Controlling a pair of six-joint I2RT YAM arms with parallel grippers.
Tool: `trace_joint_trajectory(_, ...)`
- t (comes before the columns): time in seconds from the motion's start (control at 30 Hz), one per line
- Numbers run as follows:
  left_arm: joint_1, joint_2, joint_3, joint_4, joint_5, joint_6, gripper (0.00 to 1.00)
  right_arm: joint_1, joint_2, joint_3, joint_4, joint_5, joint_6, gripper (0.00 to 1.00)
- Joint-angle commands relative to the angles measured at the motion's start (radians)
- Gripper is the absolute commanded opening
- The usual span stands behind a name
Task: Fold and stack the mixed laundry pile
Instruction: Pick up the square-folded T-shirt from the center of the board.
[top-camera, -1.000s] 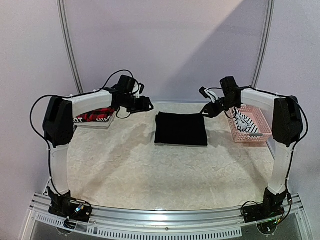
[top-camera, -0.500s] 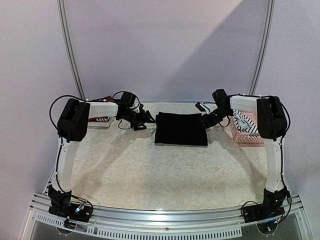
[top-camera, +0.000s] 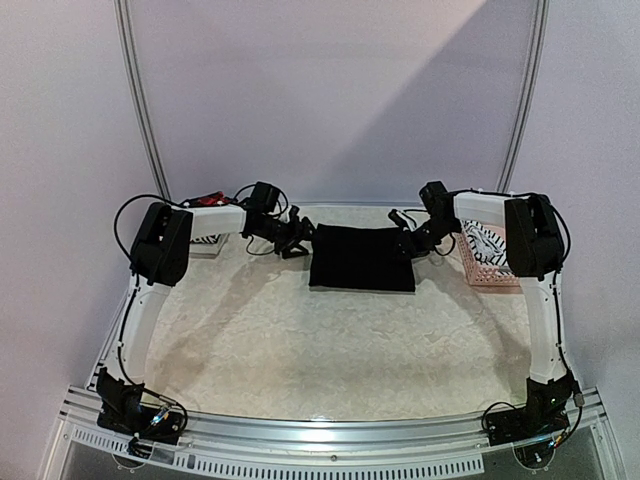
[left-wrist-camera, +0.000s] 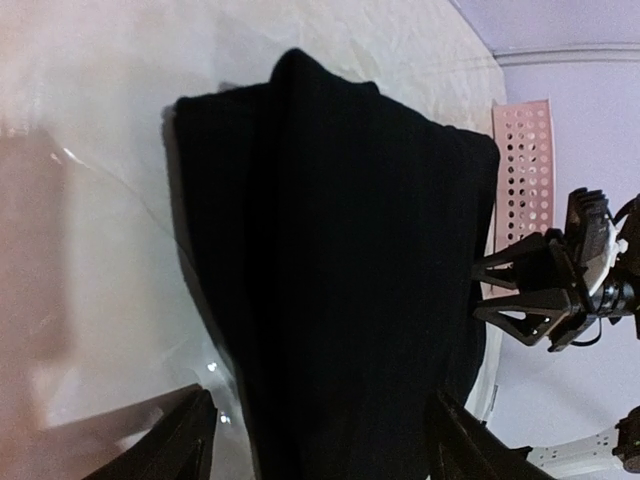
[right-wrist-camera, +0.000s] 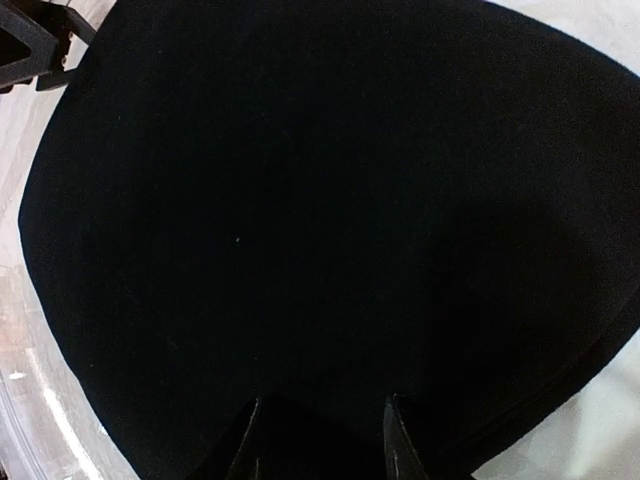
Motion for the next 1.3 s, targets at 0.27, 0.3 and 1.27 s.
trace_joint_trajectory(0.27,-0.066,0.125,0.065,-0.060,0.082,-0.102,0.64,0.017,0.063,0.020,-0.042,-0.015,0.018,0.40)
trace_joint_trajectory(0.3,-0.068,0.129,0.074,-0.057,0.092,-0.105,0.63,0.017,0.063,0.019,-0.042,-0.015,0.018,0.40)
trace_joint_trajectory(1.27,0.000,-0.043,0.321,-0.781,-0.268,0.409,0.00,0.017,-0.409,-0.369,-0.080,-0.052,-0.086,0.42)
